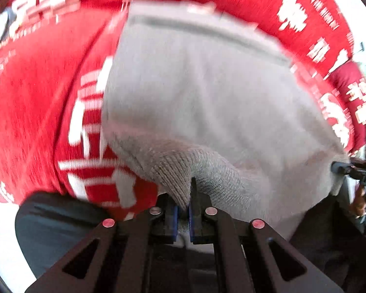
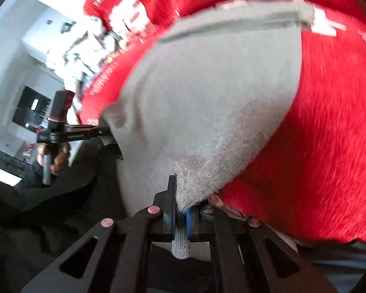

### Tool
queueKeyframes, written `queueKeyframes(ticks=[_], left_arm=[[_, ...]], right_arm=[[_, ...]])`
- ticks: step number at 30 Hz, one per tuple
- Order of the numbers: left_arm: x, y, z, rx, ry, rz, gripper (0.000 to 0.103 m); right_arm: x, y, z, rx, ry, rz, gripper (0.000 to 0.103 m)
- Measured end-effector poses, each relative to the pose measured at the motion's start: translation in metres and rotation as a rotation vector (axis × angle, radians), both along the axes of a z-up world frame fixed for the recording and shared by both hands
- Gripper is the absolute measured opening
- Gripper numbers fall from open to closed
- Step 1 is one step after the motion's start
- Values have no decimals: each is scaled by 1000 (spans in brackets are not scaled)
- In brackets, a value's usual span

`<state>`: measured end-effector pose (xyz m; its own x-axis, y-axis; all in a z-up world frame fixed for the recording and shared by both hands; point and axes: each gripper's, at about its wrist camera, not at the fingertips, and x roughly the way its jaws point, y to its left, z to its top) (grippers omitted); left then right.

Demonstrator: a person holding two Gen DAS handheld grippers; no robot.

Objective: Fold small clothes
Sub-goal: 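Fold the hem toward the collar with both grippers and lower it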

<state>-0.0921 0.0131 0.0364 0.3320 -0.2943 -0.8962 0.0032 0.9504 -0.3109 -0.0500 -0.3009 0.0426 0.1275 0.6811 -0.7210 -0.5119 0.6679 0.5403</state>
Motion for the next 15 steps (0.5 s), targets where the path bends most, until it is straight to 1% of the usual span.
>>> queueKeyframes(ticks=[3, 5, 6, 7, 8, 9, 10, 11, 13, 14, 15], left_arm=[[-3, 0, 29, -43, -134, 4, 7], [16, 11, 44, -48, -203, 6, 7], [24, 33, 56, -55, -222, 5, 7], [35, 34, 60, -68, -245, 24, 7], [47, 51, 59, -79, -253, 37, 7], [63, 57, 59, -95, -254, 73, 7], [83, 67, 66, -112, -238, 109, 7], [96, 71, 57, -126, -220, 142, 7], [124, 82, 35, -160, -157, 235, 7], [138, 87, 21, -180, -110, 280, 7], [144, 93, 11, -182, -67, 311, 7]], right_arm=[[3, -7, 20, 69, -52, -11, 6], [12, -11, 34, 110, -91, -31, 6], [19, -11, 40, 135, -105, -51, 6], [26, -11, 44, 160, -110, -74, 6], [39, -14, 48, 196, -112, -116, 6], [50, -14, 50, 221, -109, -156, 6], [63, -17, 50, 246, -98, -201, 6], [81, -20, 46, 276, -69, -268, 6], [112, -26, 30, 306, 7, -402, 6], [125, -30, 21, 310, 47, -452, 10], [135, -31, 13, 298, 81, -505, 10]])
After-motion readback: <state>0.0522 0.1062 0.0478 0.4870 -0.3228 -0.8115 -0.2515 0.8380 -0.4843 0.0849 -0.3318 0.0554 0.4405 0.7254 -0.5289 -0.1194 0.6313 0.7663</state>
